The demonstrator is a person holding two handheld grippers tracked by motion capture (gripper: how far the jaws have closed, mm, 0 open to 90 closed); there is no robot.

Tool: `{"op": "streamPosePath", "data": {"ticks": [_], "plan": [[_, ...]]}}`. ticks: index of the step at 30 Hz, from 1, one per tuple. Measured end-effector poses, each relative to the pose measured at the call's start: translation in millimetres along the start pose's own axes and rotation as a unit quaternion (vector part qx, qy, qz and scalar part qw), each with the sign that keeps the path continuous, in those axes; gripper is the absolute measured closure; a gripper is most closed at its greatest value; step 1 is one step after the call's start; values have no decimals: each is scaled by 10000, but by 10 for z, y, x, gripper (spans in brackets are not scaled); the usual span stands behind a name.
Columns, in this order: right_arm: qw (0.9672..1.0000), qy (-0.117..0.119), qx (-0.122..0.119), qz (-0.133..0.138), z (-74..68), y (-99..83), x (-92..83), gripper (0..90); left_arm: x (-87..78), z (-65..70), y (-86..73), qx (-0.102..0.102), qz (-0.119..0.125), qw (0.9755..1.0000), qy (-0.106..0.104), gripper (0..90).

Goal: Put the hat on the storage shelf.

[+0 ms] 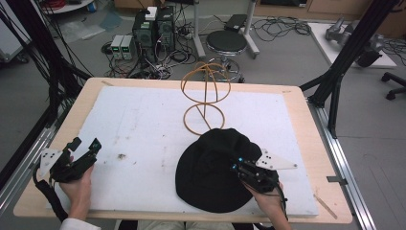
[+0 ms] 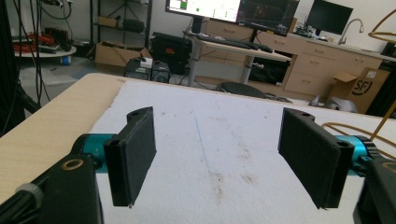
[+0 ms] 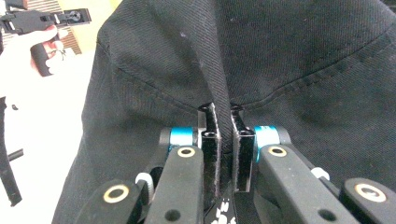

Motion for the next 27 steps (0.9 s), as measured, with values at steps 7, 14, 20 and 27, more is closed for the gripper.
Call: {"op": "streamPosePath", "data": {"ticks": [7,14,20,27], "plan": [[9999,-34,23,134,-8,38,-48,858,6,-2,-4,-32,-30,10000,-12,279],[9997,-65,21,250,3,67,-91,858,9,1,-5,-41,-43,10000,-22,279],[9989,-114,22,448,-2,144,-148,859,17,6,-7,-40,-48,10000,-32,278],[9967,-246,78,776,28,263,-251,858,32,31,-9,54,-63,10000,-40,277]]}}
Point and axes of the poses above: each handheld gripper's, and its own axes: x roughly forward along the jaws, y roughly out of its top, z roughly to its right, the point moved 5 cm from there along x, roughly forward along the jaws, and after that the axes turned 1 degree about -z, right-handed, at the moved point
